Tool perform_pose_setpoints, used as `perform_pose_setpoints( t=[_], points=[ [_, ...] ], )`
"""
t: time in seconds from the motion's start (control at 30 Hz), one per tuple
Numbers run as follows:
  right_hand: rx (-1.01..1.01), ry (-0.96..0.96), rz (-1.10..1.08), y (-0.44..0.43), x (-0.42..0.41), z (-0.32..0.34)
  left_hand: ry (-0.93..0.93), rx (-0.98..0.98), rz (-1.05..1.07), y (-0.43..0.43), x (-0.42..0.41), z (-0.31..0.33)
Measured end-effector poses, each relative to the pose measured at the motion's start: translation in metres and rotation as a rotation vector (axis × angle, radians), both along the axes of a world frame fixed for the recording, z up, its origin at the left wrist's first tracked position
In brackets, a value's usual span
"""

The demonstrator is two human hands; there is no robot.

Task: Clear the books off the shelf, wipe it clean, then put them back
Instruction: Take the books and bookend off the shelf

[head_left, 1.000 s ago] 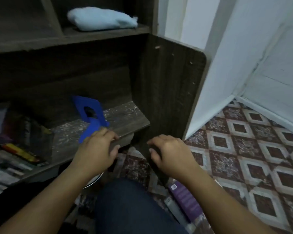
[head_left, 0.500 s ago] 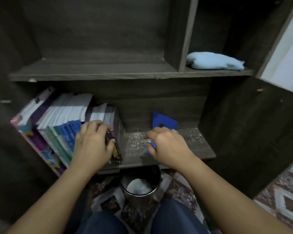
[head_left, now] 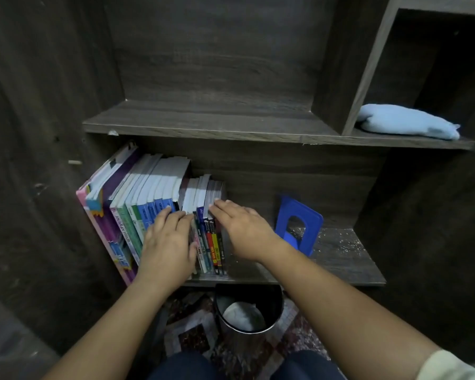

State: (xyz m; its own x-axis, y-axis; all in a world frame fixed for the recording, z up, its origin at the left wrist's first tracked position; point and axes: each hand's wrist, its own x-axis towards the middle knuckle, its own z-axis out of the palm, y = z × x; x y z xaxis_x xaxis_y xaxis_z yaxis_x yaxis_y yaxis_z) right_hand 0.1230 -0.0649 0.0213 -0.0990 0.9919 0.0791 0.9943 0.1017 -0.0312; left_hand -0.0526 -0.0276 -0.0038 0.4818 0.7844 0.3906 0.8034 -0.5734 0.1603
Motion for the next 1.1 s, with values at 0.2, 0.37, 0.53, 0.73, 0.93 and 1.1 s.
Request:
perform_pose_setpoints(
  t=[0.2, 0.37, 0.53, 0.73, 0.93, 1.1],
  points=[
    [-0.006, 0.014, 0.015, 0.007, 0.004, -0.018, 0.031, 0.007, 0.002, 0.002, 0.001, -0.011],
    [0.051, 0.058, 0.005, 0.004, 0.009, -0.031, 0.032, 0.030, 0.007, 0.002, 0.003, -0.020],
    [0.109, 0.067, 0.013, 0.005, 0.020, -0.034, 0.026, 0.033, 0.041, 0.002, 0.008, -0.024],
    [0.301, -0.168, 0.092, 0.016, 0.041, -0.036, -0.070, -0.022, 0.109, -0.010, 0.020, -0.028],
    [0.509, -0.296, 0.114, 0.007, 0.073, -0.010, -0.101, -0.059, -0.061, -0.024, 0.035, -0.035],
    [0.704, -0.120, -0.094, -0.057, 0.086, 0.016, -0.177, -0.002, -0.142, -0.031, 0.061, -0.019]
  ],
)
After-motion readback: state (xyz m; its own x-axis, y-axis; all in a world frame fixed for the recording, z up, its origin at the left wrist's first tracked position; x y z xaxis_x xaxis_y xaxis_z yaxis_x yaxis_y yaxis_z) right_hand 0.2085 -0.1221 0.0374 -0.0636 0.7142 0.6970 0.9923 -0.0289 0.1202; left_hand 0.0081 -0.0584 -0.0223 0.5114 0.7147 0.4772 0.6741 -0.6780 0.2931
